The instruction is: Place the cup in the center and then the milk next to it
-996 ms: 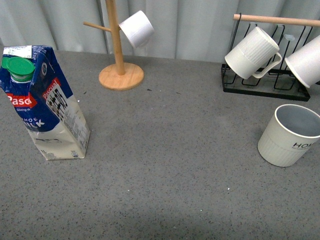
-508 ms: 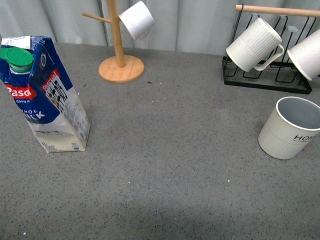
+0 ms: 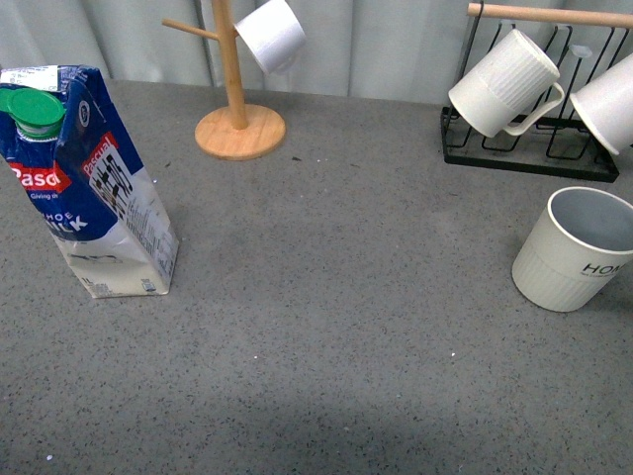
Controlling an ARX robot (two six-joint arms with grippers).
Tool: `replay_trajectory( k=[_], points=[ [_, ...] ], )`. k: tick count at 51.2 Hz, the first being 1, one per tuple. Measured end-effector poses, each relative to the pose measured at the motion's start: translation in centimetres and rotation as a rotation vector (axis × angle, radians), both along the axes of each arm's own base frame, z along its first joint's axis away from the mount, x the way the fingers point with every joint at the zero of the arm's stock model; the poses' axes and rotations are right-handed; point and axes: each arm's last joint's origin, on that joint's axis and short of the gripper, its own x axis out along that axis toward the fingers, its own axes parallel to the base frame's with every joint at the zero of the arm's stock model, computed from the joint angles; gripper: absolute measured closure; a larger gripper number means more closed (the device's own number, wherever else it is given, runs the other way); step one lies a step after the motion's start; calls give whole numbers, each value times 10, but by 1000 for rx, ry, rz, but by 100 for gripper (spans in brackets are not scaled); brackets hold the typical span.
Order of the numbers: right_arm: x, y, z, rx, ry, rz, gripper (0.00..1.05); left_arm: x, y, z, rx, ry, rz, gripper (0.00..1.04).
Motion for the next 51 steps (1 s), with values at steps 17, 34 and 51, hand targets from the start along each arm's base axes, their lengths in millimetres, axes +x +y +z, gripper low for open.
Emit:
replay_trajectory(
  k=[17, 34, 51],
  points=[
    [38, 12, -19, 111, 124, -50, 9, 0, 0, 0, 0, 0, 0, 7],
    [47, 19, -29, 161, 179, -48, 19, 0, 0, 0, 0, 0, 0, 7],
    [48, 23, -28, 176, 194, -41, 81, 0, 0, 0, 0, 0, 0, 7]
  ],
)
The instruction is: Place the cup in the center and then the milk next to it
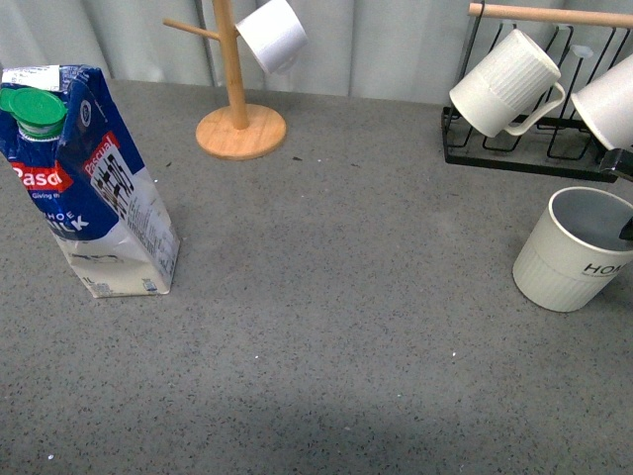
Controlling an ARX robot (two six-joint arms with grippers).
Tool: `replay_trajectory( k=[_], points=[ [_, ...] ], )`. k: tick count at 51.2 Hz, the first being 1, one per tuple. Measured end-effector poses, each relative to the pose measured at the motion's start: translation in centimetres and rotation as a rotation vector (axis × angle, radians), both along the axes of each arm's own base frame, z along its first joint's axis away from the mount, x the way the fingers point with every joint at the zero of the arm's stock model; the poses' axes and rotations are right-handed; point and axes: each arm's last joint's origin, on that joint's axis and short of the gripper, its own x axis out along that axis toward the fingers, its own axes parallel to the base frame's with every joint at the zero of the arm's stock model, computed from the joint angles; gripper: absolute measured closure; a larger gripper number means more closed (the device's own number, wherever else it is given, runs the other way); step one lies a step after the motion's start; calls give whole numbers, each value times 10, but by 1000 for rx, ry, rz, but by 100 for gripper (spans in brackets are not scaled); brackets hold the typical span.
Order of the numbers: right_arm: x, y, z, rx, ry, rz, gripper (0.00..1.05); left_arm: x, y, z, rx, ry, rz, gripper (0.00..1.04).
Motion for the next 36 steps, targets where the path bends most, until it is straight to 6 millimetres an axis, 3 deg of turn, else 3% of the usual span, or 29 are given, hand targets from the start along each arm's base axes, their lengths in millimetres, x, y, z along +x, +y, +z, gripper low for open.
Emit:
replay_trajectory(
  k=[9, 23, 36],
  points=[
    [0, 0, 0, 8, 9, -13, 104, 0, 0, 0, 0, 0, 0, 7],
    [-3, 4, 6, 40, 23, -46, 103, 0, 0, 0, 0, 0, 0, 7],
    [-8, 41, 26, 103, -19, -13, 103, 0, 0, 0, 0, 0, 0, 7]
  ],
)
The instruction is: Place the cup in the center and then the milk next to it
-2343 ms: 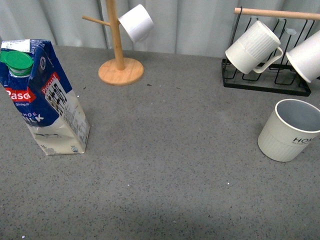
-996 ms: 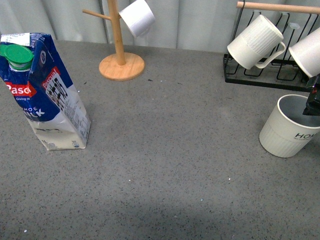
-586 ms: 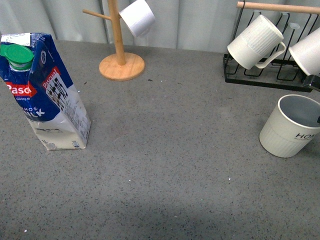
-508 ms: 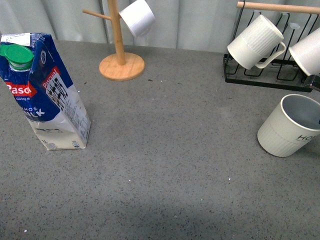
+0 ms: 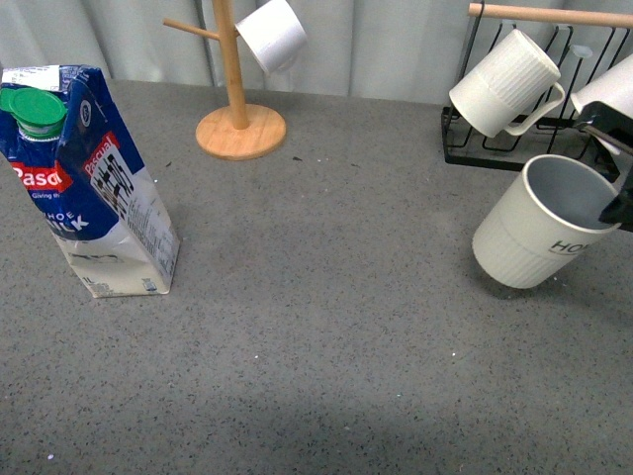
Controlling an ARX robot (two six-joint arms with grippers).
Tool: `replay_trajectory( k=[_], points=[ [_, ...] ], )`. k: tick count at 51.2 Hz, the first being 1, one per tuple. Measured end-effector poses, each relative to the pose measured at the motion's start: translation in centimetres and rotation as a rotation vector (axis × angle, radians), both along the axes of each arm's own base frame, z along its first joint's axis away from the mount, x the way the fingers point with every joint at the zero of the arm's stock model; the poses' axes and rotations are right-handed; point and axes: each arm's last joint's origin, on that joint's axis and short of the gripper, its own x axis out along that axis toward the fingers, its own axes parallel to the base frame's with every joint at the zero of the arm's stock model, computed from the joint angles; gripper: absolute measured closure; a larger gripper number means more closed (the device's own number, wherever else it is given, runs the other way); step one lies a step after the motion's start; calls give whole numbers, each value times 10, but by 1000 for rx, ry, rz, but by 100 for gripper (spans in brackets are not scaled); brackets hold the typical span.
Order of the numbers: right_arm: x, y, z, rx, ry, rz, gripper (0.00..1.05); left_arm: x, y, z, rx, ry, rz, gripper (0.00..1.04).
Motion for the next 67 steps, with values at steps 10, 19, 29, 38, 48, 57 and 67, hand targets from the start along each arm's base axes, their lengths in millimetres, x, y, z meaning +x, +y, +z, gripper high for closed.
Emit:
replay_trajectory(
  k=[10, 19, 29, 38, 48, 57, 67],
  points=[
    [-5, 36, -3, 14, 3, 58, 103, 0, 0, 0, 0, 0, 0, 7],
    [-6, 58, -13, 15, 30, 91, 103, 0, 0, 0, 0, 0, 0, 7],
    [4, 79, -17, 29, 10, 110, 103, 0, 0, 0, 0, 0, 0, 7],
    [13, 89, -19, 21, 27, 121, 103, 0, 0, 0, 0, 0, 0, 7],
    [18, 96, -22, 16, 36, 134, 102, 0, 0, 0, 0, 0, 0, 7],
    [18, 97, -22, 19, 37, 138, 73, 0, 0, 0, 0, 0, 0, 7],
    [21, 97, -13, 39, -36, 135, 34, 0, 0, 0, 0, 0, 0, 7]
  ],
)
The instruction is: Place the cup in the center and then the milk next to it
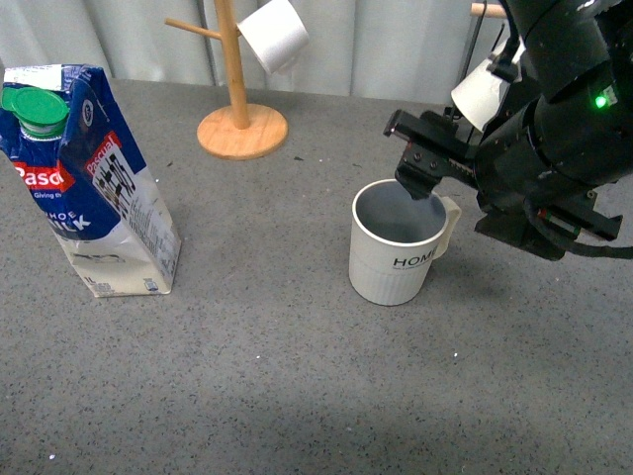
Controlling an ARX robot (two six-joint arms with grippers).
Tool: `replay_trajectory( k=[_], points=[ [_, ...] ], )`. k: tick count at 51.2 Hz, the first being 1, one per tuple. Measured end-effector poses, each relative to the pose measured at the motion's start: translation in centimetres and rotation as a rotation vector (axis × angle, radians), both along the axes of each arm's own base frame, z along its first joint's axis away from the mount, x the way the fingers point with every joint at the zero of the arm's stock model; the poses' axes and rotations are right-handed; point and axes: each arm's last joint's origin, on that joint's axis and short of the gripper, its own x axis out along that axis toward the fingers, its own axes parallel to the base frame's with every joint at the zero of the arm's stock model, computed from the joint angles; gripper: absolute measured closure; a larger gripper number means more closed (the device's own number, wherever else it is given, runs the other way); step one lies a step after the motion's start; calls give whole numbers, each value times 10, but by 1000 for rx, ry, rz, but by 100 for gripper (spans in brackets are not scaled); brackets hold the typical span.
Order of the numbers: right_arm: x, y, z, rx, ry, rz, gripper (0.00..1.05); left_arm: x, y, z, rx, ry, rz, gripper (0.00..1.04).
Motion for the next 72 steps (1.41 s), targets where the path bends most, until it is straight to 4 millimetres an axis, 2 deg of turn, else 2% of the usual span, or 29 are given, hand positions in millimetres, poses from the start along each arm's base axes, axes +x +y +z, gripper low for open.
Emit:
replay_trajectory(
  k=[6, 10, 15, 19, 22, 27, 31, 36, 38, 41, 58, 72],
  points=[
    [-5, -8, 27, -33, -125, -32, 8, 0, 0, 0, 0, 0, 0, 7],
    [-12, -14, 40, -66, -185, -19, 10, 0, 0, 0, 0, 0, 0, 7],
    [-18, -19, 42, -115, -231, 2, 10, 0, 0, 0, 0, 0, 0, 7],
    [-22, -27, 31, -226, -484, -4, 22, 0, 0, 0, 0, 0, -1, 7],
    [-43, -43, 22, -330, -712, 50, 36, 0, 0, 0, 0, 1, 2, 7],
    [-70, -64, 39, -411, -931, 51, 56, 0, 0, 0, 0, 0, 2, 7],
    [-85, -75, 48, -437, -983, 49, 70, 0, 0, 0, 0, 0, 0, 7],
    [-103, -87, 44, -456, -965, 60, 86, 0, 0, 0, 0, 0, 0, 7],
    [-113, -92, 42, -464, -952, 69, 97, 0, 0, 0, 0, 0, 0, 7],
    [-121, -96, 41, -469, -951, 72, 104, 0, 0, 0, 0, 0, 0, 7],
    [-164, -115, 43, -469, -953, 70, 104, 0, 0, 0, 0, 0, 0, 7],
    [-185, -129, 44, -469, -955, 67, 104, 0, 0, 0, 0, 0, 0, 7]
  ],
)
